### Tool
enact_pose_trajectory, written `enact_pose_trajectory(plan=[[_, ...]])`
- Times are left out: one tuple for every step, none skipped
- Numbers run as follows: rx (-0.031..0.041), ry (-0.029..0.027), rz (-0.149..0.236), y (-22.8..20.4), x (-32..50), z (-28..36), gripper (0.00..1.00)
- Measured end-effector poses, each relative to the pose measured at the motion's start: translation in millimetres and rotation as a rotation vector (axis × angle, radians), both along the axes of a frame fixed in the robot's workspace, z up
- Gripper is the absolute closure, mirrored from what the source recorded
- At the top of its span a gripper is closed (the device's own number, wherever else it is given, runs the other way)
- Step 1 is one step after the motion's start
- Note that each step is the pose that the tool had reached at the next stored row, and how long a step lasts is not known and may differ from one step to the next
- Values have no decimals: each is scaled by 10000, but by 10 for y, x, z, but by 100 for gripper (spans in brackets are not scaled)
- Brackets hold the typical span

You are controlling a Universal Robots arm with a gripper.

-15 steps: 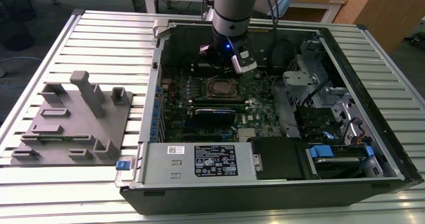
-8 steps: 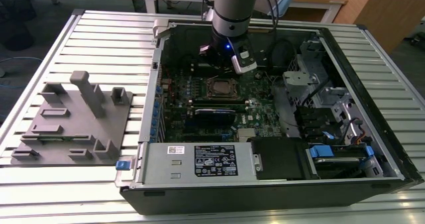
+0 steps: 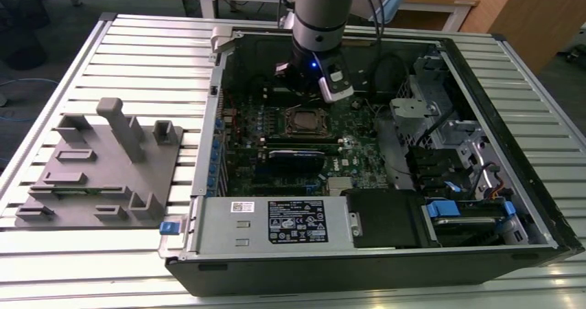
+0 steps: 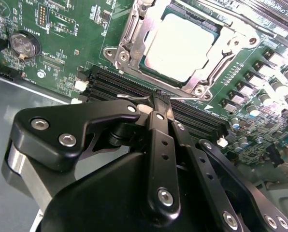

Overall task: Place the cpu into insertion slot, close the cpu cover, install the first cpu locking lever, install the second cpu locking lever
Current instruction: 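Install the first cpu locking lever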

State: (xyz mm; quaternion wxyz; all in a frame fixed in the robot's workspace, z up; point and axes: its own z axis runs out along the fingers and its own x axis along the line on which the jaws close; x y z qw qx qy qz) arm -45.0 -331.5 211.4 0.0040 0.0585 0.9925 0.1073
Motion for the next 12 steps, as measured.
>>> enact_pose_trajectory(plan=[[-1,0,-89,0,0,-3,89],[-1,0,-187,0,0,-6,89],[-1,0,-277,0,0,-9,89],[-2,0,-359,0,1,-12,89],[-2,0,-439,1,2,-14,89],[-2,0,-519,1,3,-16,89],[-1,0,-595,2,5,-19,89],[-2,0,-675,3,6,-21,89],[-1,0,-743,4,8,-23,89],[-1,0,-813,5,10,-25,89],[1,-1,-876,7,13,-27,89],[0,-1,-932,9,14,-28,89]])
